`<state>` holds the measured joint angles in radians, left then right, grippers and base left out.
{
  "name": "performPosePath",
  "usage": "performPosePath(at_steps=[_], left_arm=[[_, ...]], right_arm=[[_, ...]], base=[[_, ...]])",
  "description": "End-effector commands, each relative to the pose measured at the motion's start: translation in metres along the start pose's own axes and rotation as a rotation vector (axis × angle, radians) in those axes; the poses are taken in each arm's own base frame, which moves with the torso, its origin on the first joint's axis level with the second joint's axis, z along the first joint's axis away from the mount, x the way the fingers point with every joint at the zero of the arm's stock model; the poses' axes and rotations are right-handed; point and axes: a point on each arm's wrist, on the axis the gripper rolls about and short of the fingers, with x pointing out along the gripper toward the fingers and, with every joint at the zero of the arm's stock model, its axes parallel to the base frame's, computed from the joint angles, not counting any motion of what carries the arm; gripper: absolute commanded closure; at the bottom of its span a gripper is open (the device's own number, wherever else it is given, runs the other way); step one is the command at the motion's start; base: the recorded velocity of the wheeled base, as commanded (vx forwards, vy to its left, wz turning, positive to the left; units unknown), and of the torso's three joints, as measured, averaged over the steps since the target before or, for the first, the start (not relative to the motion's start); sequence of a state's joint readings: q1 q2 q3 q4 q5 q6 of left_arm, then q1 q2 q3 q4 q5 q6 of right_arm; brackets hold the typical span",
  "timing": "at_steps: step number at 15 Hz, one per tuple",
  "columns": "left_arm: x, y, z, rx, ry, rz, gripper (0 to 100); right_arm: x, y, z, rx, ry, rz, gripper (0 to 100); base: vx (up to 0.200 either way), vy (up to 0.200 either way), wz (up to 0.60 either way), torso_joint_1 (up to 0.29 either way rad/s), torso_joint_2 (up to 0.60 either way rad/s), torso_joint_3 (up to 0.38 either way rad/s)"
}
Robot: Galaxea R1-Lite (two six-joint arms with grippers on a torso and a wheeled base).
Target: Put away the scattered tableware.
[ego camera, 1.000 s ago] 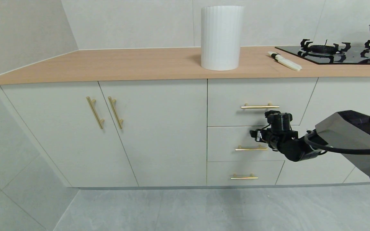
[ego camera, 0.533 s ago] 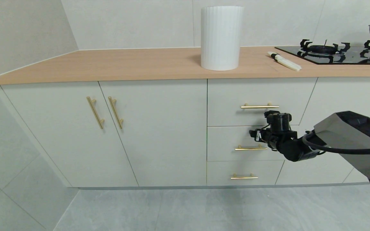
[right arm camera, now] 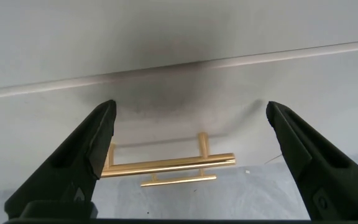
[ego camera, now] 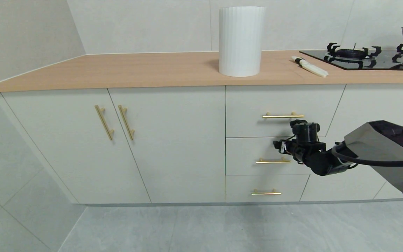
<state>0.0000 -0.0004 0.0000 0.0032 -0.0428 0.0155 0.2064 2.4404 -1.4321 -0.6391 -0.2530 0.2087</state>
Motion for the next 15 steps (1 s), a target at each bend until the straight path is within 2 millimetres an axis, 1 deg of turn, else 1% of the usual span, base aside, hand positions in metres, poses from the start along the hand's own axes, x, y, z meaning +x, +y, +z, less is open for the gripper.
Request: performPosePath(at_steps=[1, 2, 3, 4, 5, 7, 8, 10, 11, 12, 13, 14, 15], left_arm=[[0.0, 0.0, 0.0, 0.0, 0.0, 0.0, 0], [0.0, 0.0, 0.0, 0.0, 0.0, 0.0, 0], [0.0, 0.0, 0.0, 0.0, 0.0, 0.0, 0], [0.0, 0.0, 0.0, 0.0, 0.0, 0.0, 0], [0.0, 0.0, 0.0, 0.0, 0.0, 0.0, 0], [0.0, 0.0, 0.0, 0.0, 0.0, 0.0, 0], [0.0, 0.0, 0.0, 0.0, 0.0, 0.0, 0], [0.0, 0.0, 0.0, 0.0, 0.0, 0.0, 0], [0.0, 0.0, 0.0, 0.0, 0.0, 0.0, 0], [0.0, 0.0, 0.0, 0.0, 0.0, 0.001, 0], [0.0, 0.0, 0.0, 0.0, 0.0, 0.0, 0], [0.0, 0.0, 0.0, 0.0, 0.0, 0.0, 0], [0.0, 0.0, 0.0, 0.0, 0.0, 0.0, 0]], right_arm=[[-0.031, -0.003, 0.015, -0.014, 0.036, 0.031, 0], [-0.048, -0.005, 0.025, -0.018, 0.065, 0.073, 0], [-0.054, -0.005, 0.028, -0.018, 0.073, 0.089, 0], [-0.078, -0.006, 0.04, -0.023, 0.124, 0.154, 0], [-0.092, -0.006, 0.047, -0.027, 0.145, 0.17, 0], [-0.115, -0.007, 0.056, -0.035, 0.168, 0.172, 0], [-0.132, -0.006, 0.058, -0.047, 0.177, 0.183, 0], [-0.185, -0.011, 0.066, -0.054, 0.146, 0.205, 0], [-0.203, -0.014, 0.067, -0.055, 0.131, 0.214, 0], [-0.236, -0.02, 0.066, -0.058, 0.106, 0.221, 0], [-0.254, -0.023, 0.065, -0.059, 0.087, 0.216, 0], [-0.291, -0.033, 0.063, -0.056, 0.032, 0.193, 0], [-0.315, -0.041, 0.061, -0.049, -0.015, 0.176, 0]], base=[[0.0, 0.0, 0.0, 0.0, 0.0, 0.0], [0.0, 0.0, 0.0, 0.0, 0.0, 0.0], [0.0, 0.0, 0.0, 0.0, 0.0, 0.0], [0.0, 0.0, 0.0, 0.0, 0.0, 0.0], [0.0, 0.0, 0.0, 0.0, 0.0, 0.0], [0.0, 0.0, 0.0, 0.0, 0.0, 0.0], [0.0, 0.0, 0.0, 0.0, 0.0, 0.0], [0.0, 0.0, 0.0, 0.0, 0.0, 0.0], [0.0, 0.0, 0.0, 0.0, 0.0, 0.0], [0.0, 0.0, 0.0, 0.0, 0.0, 0.0], [0.0, 0.0, 0.0, 0.0, 0.0, 0.0], [0.0, 0.0, 0.0, 0.0, 0.0, 0.0], [0.0, 0.0, 0.0, 0.0, 0.0, 0.0]])
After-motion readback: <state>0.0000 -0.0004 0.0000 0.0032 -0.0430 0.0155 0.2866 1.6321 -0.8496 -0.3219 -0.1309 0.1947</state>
